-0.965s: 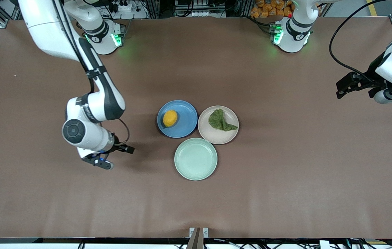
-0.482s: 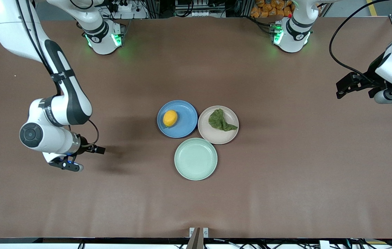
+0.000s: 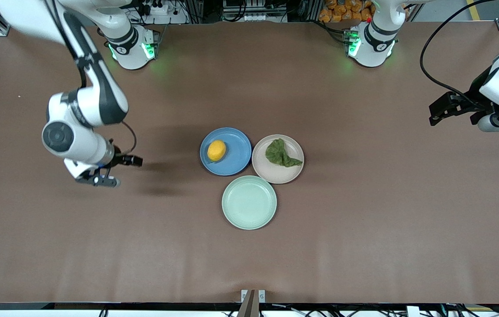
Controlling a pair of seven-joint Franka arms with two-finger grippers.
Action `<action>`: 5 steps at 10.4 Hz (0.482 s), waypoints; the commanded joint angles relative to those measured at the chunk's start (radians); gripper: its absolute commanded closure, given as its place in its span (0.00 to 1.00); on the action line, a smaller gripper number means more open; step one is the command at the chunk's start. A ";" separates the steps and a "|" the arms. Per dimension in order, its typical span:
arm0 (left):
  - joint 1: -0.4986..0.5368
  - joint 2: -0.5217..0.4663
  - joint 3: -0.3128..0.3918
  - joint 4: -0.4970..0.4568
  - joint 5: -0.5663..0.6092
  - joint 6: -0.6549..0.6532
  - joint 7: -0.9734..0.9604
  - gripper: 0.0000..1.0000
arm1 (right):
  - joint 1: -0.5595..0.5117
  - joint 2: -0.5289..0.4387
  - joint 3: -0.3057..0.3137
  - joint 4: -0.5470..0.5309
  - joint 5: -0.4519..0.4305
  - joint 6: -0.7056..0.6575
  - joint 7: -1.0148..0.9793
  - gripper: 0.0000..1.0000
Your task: Place lemon and lettuce in plates
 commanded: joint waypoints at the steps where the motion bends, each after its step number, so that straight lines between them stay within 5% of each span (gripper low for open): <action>1: 0.002 -0.006 -0.002 0.008 0.025 -0.016 0.012 0.00 | 0.000 -0.161 0.029 -0.119 -0.020 0.005 -0.025 0.00; 5: -0.001 -0.006 -0.002 0.008 0.025 -0.016 0.011 0.00 | -0.038 -0.206 0.023 -0.028 -0.017 -0.082 -0.131 0.00</action>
